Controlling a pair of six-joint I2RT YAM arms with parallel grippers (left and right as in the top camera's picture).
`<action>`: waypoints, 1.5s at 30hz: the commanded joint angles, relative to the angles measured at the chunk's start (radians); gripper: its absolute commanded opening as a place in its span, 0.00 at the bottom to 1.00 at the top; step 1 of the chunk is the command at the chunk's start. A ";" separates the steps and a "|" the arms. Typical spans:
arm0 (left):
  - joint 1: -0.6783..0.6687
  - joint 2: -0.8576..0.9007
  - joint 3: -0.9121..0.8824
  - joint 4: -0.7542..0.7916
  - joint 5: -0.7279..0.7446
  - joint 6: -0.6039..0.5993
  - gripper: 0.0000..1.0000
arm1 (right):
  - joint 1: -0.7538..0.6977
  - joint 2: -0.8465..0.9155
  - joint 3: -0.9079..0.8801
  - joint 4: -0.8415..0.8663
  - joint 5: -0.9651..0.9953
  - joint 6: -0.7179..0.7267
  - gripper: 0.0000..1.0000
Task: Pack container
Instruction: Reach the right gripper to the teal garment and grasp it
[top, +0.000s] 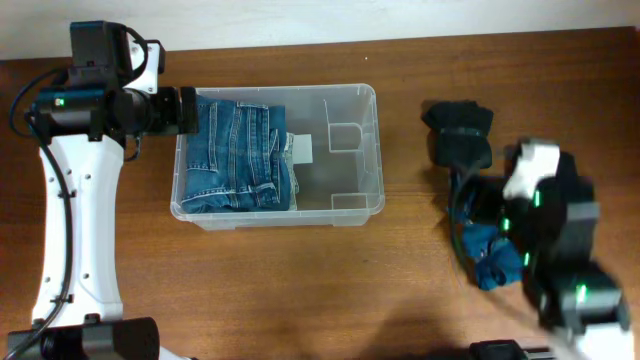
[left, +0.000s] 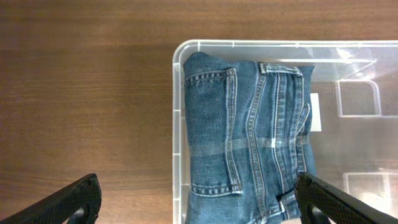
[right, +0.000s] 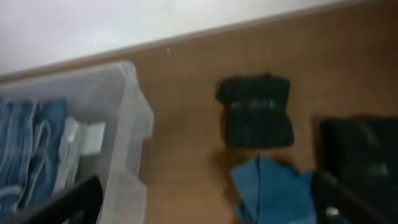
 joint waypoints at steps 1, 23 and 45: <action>0.003 -0.002 0.001 -0.003 -0.005 -0.018 0.99 | -0.007 0.267 0.278 -0.150 0.008 -0.096 0.98; 0.003 -0.002 0.001 -0.001 -0.006 -0.018 0.99 | -0.126 0.892 0.351 -0.484 0.082 -0.281 0.98; 0.003 -0.002 0.001 0.006 -0.006 -0.018 0.99 | -0.222 0.909 -0.022 -0.109 -0.012 -0.280 0.10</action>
